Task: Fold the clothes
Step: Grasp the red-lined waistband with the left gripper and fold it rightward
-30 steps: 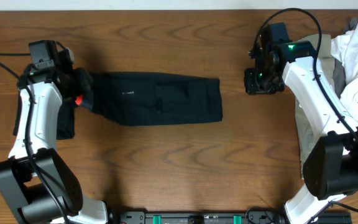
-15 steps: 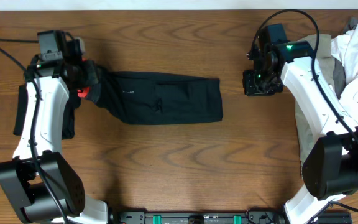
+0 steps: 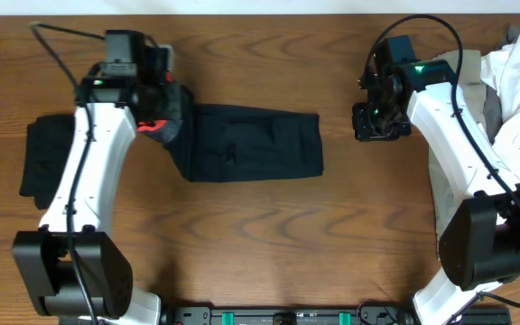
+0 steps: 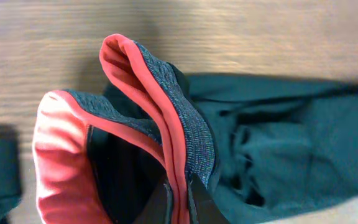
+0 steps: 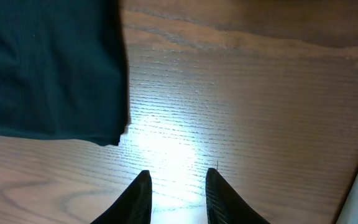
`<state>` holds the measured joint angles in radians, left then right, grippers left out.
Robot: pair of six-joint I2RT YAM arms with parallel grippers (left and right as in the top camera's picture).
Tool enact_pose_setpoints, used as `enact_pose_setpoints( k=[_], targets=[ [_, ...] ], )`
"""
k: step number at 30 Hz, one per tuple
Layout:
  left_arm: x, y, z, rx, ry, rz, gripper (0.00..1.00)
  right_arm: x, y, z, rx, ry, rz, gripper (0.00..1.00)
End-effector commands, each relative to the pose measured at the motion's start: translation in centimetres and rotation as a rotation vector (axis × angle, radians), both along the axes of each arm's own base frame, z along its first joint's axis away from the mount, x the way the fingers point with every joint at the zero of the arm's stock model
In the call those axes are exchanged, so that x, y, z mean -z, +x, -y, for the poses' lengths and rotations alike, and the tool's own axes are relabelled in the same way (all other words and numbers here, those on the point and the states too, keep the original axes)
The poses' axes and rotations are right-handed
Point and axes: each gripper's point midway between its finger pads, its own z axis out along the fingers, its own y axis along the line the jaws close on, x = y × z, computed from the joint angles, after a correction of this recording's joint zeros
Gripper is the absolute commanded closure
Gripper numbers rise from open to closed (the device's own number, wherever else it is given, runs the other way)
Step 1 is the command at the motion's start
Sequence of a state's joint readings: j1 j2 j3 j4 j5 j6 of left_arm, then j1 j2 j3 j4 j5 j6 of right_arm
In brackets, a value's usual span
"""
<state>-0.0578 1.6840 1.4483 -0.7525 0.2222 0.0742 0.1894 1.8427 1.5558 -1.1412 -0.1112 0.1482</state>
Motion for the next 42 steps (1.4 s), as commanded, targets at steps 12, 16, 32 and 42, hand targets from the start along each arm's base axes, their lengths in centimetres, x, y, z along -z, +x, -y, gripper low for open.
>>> enact_pose_setpoints(
  k=[12,16,32,42],
  targets=[
    [-3.0,-2.4,10.8,0.283,0.054,0.066,0.94,-0.5,-1.3,-0.1,-0.024,-0.011,-0.031,0.72],
    [-3.1,-2.9,12.4,0.322,0.052,0.075,0.94,-0.4,-1.6,0.0,-0.025,-0.013,-0.040,0.72],
    [-5.8,-2.2,17.1,0.323,0.019,0.209,0.94,-0.4,-2.1,-0.1,-0.030,-0.017,-0.061,0.72],
    [-5.8,-3.0,18.6,0.361,0.013,0.210,0.94,-0.4,-2.4,-0.1,-0.031,-0.019,-0.072,0.72]
  ],
)
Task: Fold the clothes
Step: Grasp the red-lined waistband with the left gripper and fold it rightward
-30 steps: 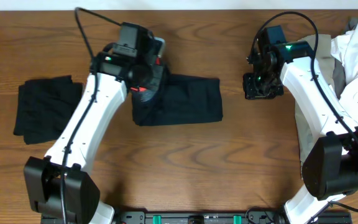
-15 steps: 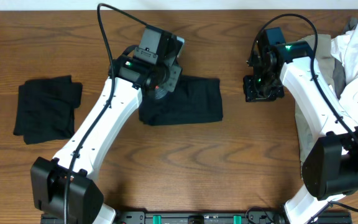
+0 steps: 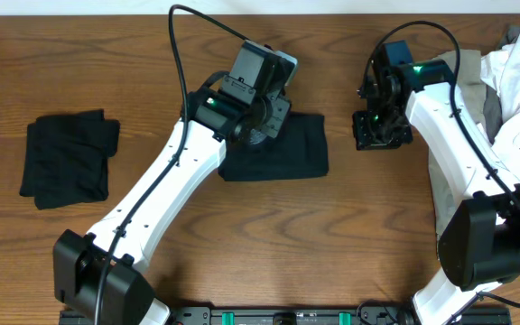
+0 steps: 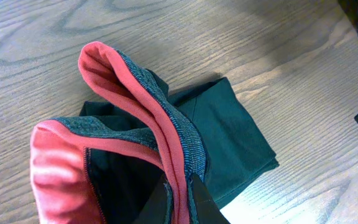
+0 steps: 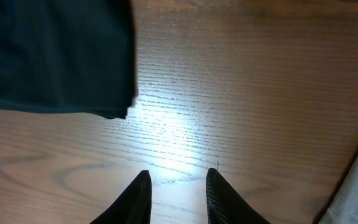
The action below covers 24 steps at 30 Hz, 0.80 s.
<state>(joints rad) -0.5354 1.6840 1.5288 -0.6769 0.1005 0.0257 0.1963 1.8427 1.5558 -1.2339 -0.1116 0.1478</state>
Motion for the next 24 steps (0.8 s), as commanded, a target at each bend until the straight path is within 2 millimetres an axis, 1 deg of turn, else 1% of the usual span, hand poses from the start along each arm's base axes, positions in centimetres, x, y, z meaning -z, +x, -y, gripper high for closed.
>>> enact_pose_setpoints(
  k=[1,9,19,21,24],
  targets=[
    [-1.9,0.2,0.4,-0.006,-0.026,0.039,0.94,-0.6,-0.1,-0.2,-0.023,0.000,0.019,0.72],
    [-1.6,-0.4,1.6,0.023,-0.024,0.036,0.94,-0.6,-0.3,-0.4,-0.029,-0.001,0.014,0.72],
    [0.3,-0.2,3.0,0.046,-0.009,0.012,0.94,-0.6,-0.5,-0.2,-0.027,-0.013,0.006,0.70],
    [0.6,-0.1,3.1,0.048,-0.009,0.011,0.94,-0.5,-0.4,0.2,-0.012,-0.036,0.008,0.71],
    [0.8,0.0,3.2,0.047,-0.007,0.008,0.94,-0.5,-0.2,1.7,0.036,-0.116,0.020,0.70]
  ],
)
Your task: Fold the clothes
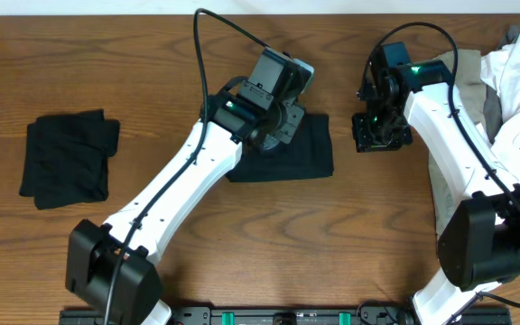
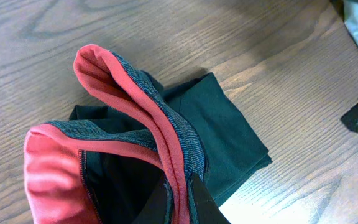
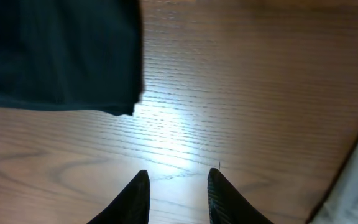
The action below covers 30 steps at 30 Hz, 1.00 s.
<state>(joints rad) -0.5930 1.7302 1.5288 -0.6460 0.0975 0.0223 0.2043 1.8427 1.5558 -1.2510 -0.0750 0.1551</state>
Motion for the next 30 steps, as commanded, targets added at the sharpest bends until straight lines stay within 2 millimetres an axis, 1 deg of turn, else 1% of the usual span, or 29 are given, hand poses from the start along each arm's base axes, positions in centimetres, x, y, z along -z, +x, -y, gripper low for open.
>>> enact_pose_setpoints(
  k=[1,3,9,12,16,19,20,22,23,25,26,28,30],
  targets=[
    [-0.6,0.6,0.5,-0.006,-0.014,0.018,0.94,-0.6,0.3,1.7,0.048,-0.101,0.038,0.70],
    [-0.6,0.6,0.6,-0.006,-0.014,0.017,0.94,-0.6,0.7,2.5,0.089,-0.131,0.053,0.70],
    [-0.2,1.4,1.1,-0.005,-0.025,0.034,0.94,-0.6,1.5,4.6,0.167,-0.126,0.069,0.68],
    [0.6,1.7,1.7,0.002,-0.026,0.030,0.94,-0.6,1.6,5.6,0.195,-0.124,0.066,0.68],
    [1.9,1.5,2.8,0.023,-0.015,0.013,0.94,-0.6,1.6,6.5,0.220,-0.125,0.063,0.67],
    [3.0,1.1,3.8,0.045,-0.006,-0.001,0.94,-0.6,1.6,6.6,0.221,-0.125,0.063,0.67],
    [3.4,0.9,4.2,0.054,-0.002,-0.006,0.92,-0.6,1.6,6.6,0.221,-0.125,0.064,0.67],
    [4.1,0.2,5.5,0.089,-0.014,-0.026,0.67,-0.6,1.7,6.5,0.221,-0.125,0.064,0.67],
    [4.3,-0.3,6.3,0.114,-0.028,-0.038,0.60,-0.6,1.6,6.6,0.221,-0.125,0.064,0.67],
    [4.6,-1.1,7.5,0.148,-0.040,-0.046,0.54,-0.6,1.6,6.6,0.221,-0.125,0.064,0.67],
    [4.6,-1.4,7.9,0.159,-0.039,-0.044,0.49,-0.6,1.6,6.6,0.221,-0.125,0.064,0.67],
    [4.5,-1.7,8.1,0.168,-0.038,-0.042,0.48,-0.6,1.6,6.5,0.221,-0.125,0.063,0.67],
    [4.1,-1.6,7.7,0.158,-0.033,-0.035,0.48,-0.6,1.5,6.6,0.221,-0.125,0.060,0.67]
  ],
)
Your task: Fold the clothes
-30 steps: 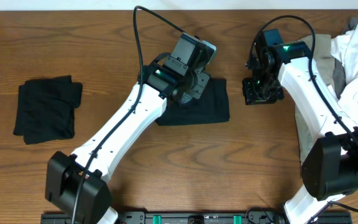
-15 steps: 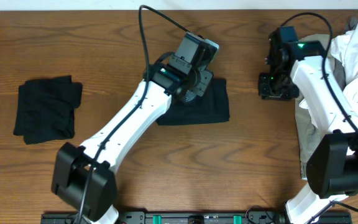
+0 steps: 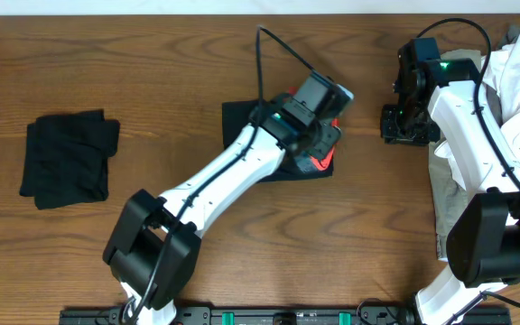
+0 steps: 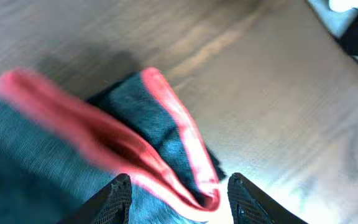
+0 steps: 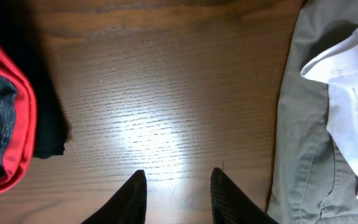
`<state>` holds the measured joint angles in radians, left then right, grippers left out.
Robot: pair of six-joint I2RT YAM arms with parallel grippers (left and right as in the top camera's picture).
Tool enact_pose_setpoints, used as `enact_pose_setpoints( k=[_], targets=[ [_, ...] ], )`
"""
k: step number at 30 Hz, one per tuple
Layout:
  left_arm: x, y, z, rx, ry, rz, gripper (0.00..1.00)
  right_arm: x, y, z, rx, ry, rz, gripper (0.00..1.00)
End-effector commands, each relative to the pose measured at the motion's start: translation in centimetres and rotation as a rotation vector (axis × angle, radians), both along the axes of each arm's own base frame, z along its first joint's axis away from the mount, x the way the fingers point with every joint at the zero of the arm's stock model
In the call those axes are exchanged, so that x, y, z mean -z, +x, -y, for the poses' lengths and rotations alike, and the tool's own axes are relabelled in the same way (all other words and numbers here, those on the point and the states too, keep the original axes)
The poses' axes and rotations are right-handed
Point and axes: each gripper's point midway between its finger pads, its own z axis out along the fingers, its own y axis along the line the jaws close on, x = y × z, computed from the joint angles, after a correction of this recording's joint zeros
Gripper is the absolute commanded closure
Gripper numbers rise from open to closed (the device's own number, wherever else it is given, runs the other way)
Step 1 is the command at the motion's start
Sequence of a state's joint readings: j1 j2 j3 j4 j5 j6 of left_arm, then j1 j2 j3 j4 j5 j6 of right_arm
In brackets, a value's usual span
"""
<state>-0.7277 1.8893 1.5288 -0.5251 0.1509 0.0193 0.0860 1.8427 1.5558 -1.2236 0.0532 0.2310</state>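
A dark green garment (image 3: 238,121) lies folded at the table's middle, its red waistband (image 3: 323,162) on top at the right end. In the left wrist view the waistband (image 4: 173,134) lies loose on the cloth, just under my left gripper (image 4: 180,202). That gripper is open and holds nothing. My right gripper (image 5: 179,196) is open over bare wood. It sits between the waistband (image 5: 14,124) on its left and the grey cloth (image 5: 306,130) on its right.
A folded black garment (image 3: 66,158) lies at the far left. A heap of white and grey clothes (image 3: 513,86) fills the right edge, next to the right arm (image 3: 463,135). The left arm (image 3: 215,181) stretches diagonally across the table's front middle.
My left gripper was shut on the red waistband above the garment. It is now open, farther right, and the waistband rests on the garment's right end. The right gripper has moved right, nearer the heap.
My left gripper first held the waistband at the left end of the spread-out garment. Then it held the waistband over the garment's right half, with the cloth doubled over. It was slightly farther right after that. Now the waistband lies released on the right end.
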Motion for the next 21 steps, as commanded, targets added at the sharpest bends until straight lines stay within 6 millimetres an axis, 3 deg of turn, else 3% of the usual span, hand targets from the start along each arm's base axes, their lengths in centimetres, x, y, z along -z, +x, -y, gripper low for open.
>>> enact_pose_setpoints(
  k=[1,6,8,11,14,21],
  targets=[
    [-1.7,0.8,-0.6,-0.026,-0.006,0.032,0.48,-0.6,-0.1,0.3,0.020,-0.007,0.016,0.67],
    [-3.7,2.7,-6.4,-0.180,0.116,0.105,0.47,-0.6,-0.1,0.2,0.016,0.001,0.016,0.66],
    [-4.6,3.2,-8.5,-0.227,0.137,0.113,0.47,-0.6,0.1,-0.8,-0.029,0.052,0.019,0.66],
    [-5.5,4.0,-11.9,-0.313,0.135,0.099,0.47,-1.1,0.5,-5.2,-0.224,0.271,0.051,0.67],
    [-5.3,5.1,-15.1,-0.465,0.102,0.046,0.47,-2.2,0.6,-9.0,-0.359,0.436,0.095,0.66],
    [-2.8,5.3,-16.7,-0.491,0.050,-0.082,0.47,-1.4,2.3,-12.0,-0.373,0.451,0.144,0.65]
  ],
)
